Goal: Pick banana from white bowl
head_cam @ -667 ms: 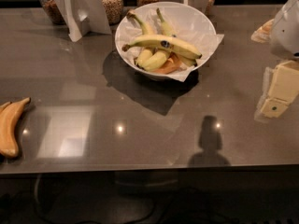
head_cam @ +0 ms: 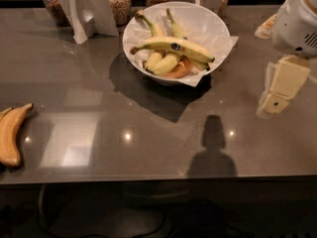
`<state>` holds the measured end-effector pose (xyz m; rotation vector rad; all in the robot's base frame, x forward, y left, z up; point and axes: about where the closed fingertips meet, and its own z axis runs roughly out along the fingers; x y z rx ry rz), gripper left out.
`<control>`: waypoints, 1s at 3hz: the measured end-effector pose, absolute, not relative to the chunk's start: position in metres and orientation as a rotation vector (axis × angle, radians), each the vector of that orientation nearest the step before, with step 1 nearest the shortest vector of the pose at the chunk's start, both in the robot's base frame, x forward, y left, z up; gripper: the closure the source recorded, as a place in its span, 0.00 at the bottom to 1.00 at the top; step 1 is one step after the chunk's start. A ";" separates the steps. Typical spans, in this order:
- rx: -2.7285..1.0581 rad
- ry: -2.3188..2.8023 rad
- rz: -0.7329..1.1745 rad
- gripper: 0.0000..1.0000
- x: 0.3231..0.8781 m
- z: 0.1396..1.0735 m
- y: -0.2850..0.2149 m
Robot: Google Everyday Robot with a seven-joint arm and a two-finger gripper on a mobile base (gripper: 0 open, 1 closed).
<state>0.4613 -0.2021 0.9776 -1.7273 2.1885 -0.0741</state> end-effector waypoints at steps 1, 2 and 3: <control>-1.706 2.135 -0.048 0.00 0.495 0.982 -0.184; -1.664 2.070 -0.001 0.00 0.534 0.987 -0.166; -1.608 2.008 0.055 0.00 0.571 0.989 -0.147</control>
Offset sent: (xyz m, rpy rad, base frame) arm 0.1191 0.0561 0.0172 0.2094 -0.1225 0.0430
